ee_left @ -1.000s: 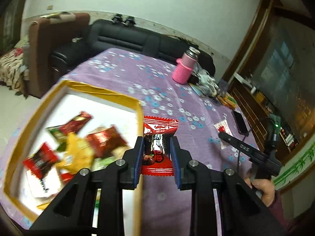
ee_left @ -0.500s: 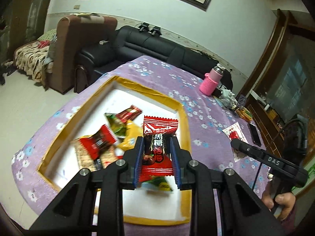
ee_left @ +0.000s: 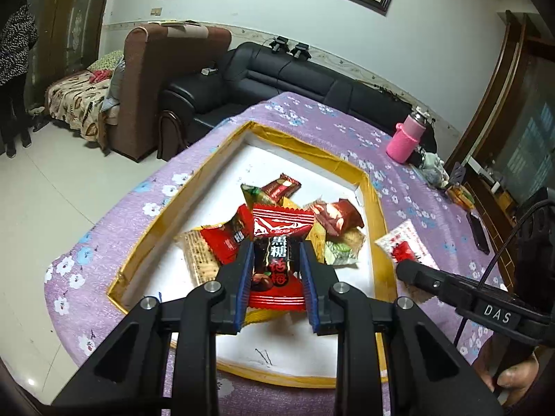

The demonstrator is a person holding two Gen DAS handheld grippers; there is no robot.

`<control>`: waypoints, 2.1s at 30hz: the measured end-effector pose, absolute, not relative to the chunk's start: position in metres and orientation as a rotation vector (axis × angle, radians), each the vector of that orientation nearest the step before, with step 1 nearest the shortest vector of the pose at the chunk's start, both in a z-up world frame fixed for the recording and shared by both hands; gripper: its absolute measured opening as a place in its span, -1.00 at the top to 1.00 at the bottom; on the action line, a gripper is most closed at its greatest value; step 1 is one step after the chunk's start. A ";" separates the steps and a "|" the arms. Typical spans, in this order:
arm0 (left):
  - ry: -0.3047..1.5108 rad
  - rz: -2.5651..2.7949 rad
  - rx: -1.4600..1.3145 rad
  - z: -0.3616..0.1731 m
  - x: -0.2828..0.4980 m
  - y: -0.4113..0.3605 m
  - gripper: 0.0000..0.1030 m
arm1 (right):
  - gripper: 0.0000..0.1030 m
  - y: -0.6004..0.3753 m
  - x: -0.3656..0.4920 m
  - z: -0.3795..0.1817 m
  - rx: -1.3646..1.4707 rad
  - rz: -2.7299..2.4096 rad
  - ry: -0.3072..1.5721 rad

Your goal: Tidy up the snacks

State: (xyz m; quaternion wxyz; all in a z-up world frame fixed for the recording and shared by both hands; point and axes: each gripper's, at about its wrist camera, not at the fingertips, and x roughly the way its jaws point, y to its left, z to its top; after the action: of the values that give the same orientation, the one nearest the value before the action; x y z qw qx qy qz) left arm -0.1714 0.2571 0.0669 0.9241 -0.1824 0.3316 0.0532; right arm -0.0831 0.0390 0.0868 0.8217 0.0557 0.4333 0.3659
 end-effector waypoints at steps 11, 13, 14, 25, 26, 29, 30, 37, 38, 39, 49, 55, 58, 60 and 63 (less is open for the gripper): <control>0.770 0.069 -0.358 0.047 -0.163 0.238 0.44 | 0.81 0.057 -0.087 0.070 0.068 0.773 0.964; 0.771 0.079 -0.345 0.048 -0.162 0.237 0.44 | 0.81 0.058 -0.087 0.069 0.063 0.767 0.963; 0.772 0.085 -0.336 0.048 -0.162 0.236 0.44 | 0.81 0.059 -0.087 0.068 0.060 0.764 0.961; 0.745 0.178 -0.225 0.053 -0.165 0.225 0.44 | 0.81 0.057 -0.084 0.061 0.064 0.742 0.971; 0.742 0.185 -0.223 0.053 -0.165 0.225 0.44 | 0.81 0.057 -0.084 0.060 0.062 0.737 0.970; 0.737 0.193 -0.229 0.055 -0.166 0.228 0.41 | 0.81 0.057 -0.084 0.058 0.061 0.733 0.973; 0.737 0.197 -0.231 0.055 -0.166 0.228 0.40 | 0.81 0.057 -0.084 0.058 0.061 0.732 0.974; 0.725 0.245 -0.237 0.060 -0.170 0.230 -0.14 | 0.75 0.060 -0.085 0.057 0.053 0.741 0.971; 0.722 0.257 -0.235 0.061 -0.171 0.230 -0.26 | 0.75 0.060 -0.085 0.058 0.051 0.743 0.969; 0.719 0.268 -0.232 0.063 -0.172 0.230 -0.31 | 0.75 0.061 -0.087 0.059 0.046 0.742 0.960; 0.699 0.317 -0.208 0.071 -0.178 0.228 -0.67 | 0.49 0.057 -0.092 0.073 0.069 0.752 0.907; 0.693 0.335 -0.193 0.076 -0.182 0.223 -0.73 | 0.37 0.048 -0.099 0.084 0.075 0.733 0.861; 0.684 0.339 -0.187 0.079 -0.186 0.220 -0.74 | 0.35 0.043 -0.105 0.088 0.067 0.721 0.833; 0.677 0.344 -0.184 0.082 -0.189 0.219 -0.74 | 0.34 0.040 -0.110 0.092 0.057 0.708 0.806; 0.655 0.360 -0.180 0.089 -0.195 0.216 -0.75 | 0.30 0.035 -0.118 0.099 0.031 0.689 0.761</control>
State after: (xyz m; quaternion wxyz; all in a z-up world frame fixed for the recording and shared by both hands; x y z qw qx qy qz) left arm -0.1948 0.2162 0.0887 0.9270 -0.0880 0.3196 0.1756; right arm -0.1184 0.0353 0.0991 0.8709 0.0146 0.3642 0.3297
